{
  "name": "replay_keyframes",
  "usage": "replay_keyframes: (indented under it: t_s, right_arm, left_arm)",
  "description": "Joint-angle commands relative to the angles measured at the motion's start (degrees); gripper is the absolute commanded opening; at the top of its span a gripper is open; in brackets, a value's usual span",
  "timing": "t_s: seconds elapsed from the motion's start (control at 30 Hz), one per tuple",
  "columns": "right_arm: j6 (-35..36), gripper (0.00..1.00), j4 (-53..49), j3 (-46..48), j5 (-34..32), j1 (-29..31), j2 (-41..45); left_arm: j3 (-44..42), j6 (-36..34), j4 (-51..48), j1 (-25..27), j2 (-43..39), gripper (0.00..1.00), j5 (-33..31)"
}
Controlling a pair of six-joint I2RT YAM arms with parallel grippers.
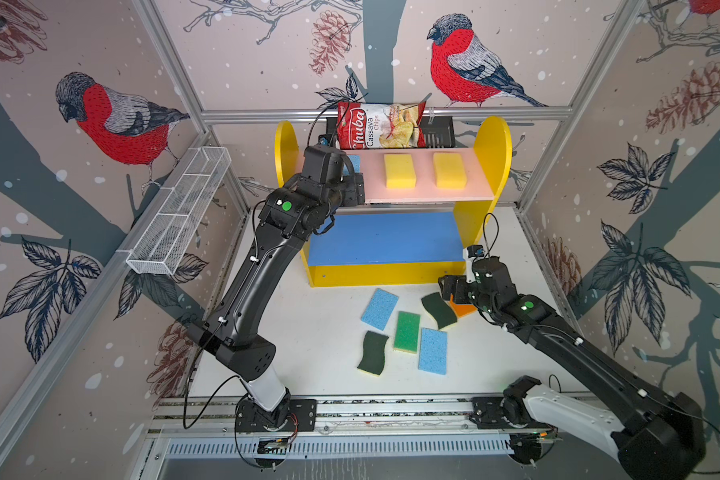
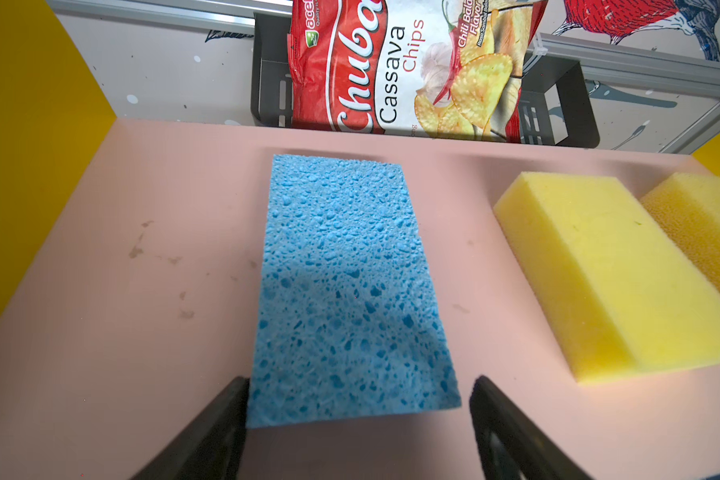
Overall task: Place and organize the cleaning sponges onto the shelf
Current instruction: 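Open the left gripper to release the blue sponge on the shelf, then withdraw the left gripper down and back toward the table sponges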
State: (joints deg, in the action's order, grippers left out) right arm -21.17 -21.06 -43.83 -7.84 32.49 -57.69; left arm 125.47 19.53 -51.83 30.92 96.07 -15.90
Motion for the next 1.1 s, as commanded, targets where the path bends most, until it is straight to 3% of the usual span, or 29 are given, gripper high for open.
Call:
replay_keyframes:
  t_s: [0.0,0.8,1.07]
  right_arm:
    - [-0.3,0.95,1.5,0.1,0.1,0.0,0.0]
    - [-0.1,0.95,1.1,0.3,-0.6,-0.1,0.7]
    - [-0.4,0.95,0.8,-0.1,-1.0,-0.1,1.1]
  left_arm:
    - [-0.2,-0.1,1.4,0.0,-0.6,0.83,1.2]
    - [-5.0,-1.5,2.8,-0.1,-6.8,0.82,1.9]
    - [-17.0,-1.5,7.3,0.0,-16.3,0.80,4.1]
